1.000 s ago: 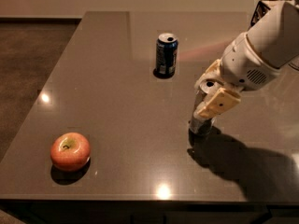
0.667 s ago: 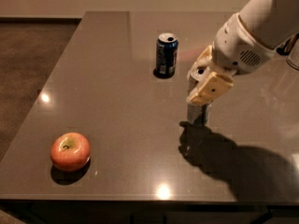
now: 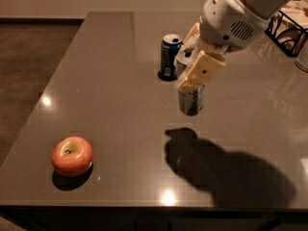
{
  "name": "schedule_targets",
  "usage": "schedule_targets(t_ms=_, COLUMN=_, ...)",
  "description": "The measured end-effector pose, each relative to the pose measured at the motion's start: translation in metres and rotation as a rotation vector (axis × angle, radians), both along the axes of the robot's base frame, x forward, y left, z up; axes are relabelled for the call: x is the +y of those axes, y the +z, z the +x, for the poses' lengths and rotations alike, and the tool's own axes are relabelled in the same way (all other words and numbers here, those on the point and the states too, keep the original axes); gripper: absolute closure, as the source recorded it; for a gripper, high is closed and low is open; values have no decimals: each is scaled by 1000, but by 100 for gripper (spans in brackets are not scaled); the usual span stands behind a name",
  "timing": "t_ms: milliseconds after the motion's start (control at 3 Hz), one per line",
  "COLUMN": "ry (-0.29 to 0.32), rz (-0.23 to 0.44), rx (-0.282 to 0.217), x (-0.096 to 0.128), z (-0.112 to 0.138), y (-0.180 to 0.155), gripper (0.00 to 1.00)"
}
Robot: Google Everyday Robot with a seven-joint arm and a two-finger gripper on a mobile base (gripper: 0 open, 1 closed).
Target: Pick redbull can
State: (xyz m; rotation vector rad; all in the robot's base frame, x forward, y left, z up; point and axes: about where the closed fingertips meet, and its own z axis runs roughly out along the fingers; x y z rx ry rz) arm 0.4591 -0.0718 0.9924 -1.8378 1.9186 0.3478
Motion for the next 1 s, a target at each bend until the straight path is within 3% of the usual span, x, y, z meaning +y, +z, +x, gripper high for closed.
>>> schedule_targets(t_ms=667, ry=106, rz=18, rx=-47, x=40, z=0, y=38, gripper=100)
schedule_targets(t_ms=1000, ry=106, rz=18, rx=-48, x=40, z=0, y=39, gripper=100)
